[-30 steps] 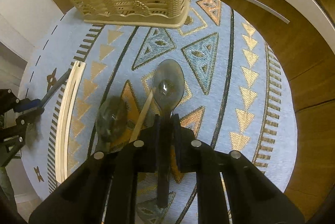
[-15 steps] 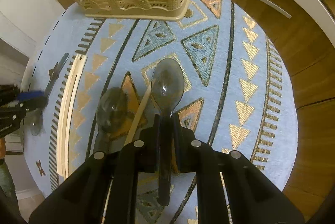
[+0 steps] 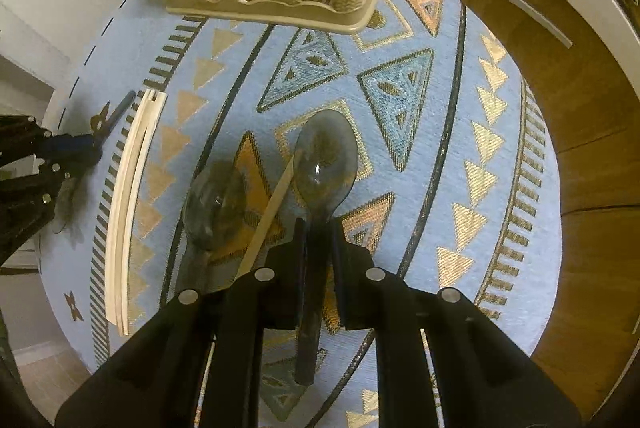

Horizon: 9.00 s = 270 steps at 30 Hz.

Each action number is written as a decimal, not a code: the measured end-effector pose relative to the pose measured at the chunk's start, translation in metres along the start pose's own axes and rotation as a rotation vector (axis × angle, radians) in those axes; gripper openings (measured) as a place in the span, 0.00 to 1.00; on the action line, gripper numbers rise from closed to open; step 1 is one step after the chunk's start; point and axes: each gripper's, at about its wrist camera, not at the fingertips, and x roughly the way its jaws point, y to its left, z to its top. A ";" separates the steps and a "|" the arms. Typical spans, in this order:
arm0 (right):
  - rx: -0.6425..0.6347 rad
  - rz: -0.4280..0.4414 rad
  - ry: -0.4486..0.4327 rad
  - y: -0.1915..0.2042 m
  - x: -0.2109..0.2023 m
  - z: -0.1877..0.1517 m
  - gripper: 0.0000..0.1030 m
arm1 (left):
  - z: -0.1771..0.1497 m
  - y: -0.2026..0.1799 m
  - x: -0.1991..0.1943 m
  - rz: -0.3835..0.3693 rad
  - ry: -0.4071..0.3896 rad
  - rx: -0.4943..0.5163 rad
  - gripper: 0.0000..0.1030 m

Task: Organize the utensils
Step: 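Lift both clear spoons into the beige holder while both tools open, then grasp a pair of chopsticks with the left tool while the right tool grasps one chopstick, then lower the chopsticks into the beige holder while both tools open to release, then grasp a wooden chopstick with the left tool while the right tool grasps a clear spoon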

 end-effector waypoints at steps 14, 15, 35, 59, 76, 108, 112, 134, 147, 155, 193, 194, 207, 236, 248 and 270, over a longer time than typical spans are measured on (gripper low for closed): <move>-0.026 0.206 -0.488 0.000 -0.122 -0.015 0.09 | 0.001 0.015 -0.139 -0.145 -0.622 -0.189 0.10; -0.029 0.225 -0.537 0.000 -0.132 -0.013 0.09 | 0.002 0.014 -0.147 -0.141 -0.658 -0.195 0.10; 0.189 0.189 -1.117 -0.031 -0.170 0.084 0.09 | 0.097 0.010 -0.160 -0.161 -1.173 -0.266 0.10; 0.107 0.103 -1.058 -0.019 -0.115 0.074 0.24 | 0.090 0.016 -0.108 -0.146 -1.133 -0.257 0.19; 0.106 0.121 -0.912 0.008 -0.149 0.011 0.29 | 0.011 0.023 -0.138 -0.271 -0.955 -0.241 0.25; 0.232 0.305 -0.198 0.000 -0.023 -0.028 0.29 | -0.022 -0.030 -0.005 -0.088 -0.360 -0.131 0.24; 0.232 0.311 -0.195 -0.001 -0.018 -0.026 0.29 | -0.020 -0.039 -0.007 -0.021 -0.364 -0.098 0.24; 0.202 0.211 -0.104 -0.011 -0.010 -0.012 0.29 | 0.005 -0.042 -0.006 -0.005 -0.205 -0.017 0.16; 0.064 -0.019 -0.039 0.032 -0.003 -0.010 0.22 | 0.000 -0.037 -0.007 -0.035 -0.222 -0.024 0.14; 0.024 -0.056 -0.028 0.047 -0.001 -0.009 0.05 | 0.002 -0.048 -0.008 0.020 -0.207 0.023 0.12; 0.080 -0.006 -1.239 0.016 -0.240 0.057 0.04 | 0.058 0.004 -0.233 -0.134 -1.303 -0.254 0.08; 0.088 -0.028 -1.266 0.014 -0.236 0.061 0.04 | 0.062 0.005 -0.230 -0.131 -1.312 -0.255 0.08; 0.101 -0.081 -1.353 -0.001 -0.168 0.080 0.04 | 0.097 0.009 -0.167 -0.075 -1.301 -0.266 0.09; 0.062 0.146 -1.081 -0.005 -0.160 0.021 0.24 | 0.028 0.006 -0.178 -0.202 -1.179 -0.172 0.37; 0.047 0.148 -0.885 0.023 -0.176 -0.028 0.52 | 0.000 0.001 -0.150 -0.316 -0.800 -0.187 0.40; 0.116 0.207 -0.169 0.054 -0.005 -0.034 0.20 | -0.024 -0.033 -0.017 -0.204 -0.364 -0.074 0.31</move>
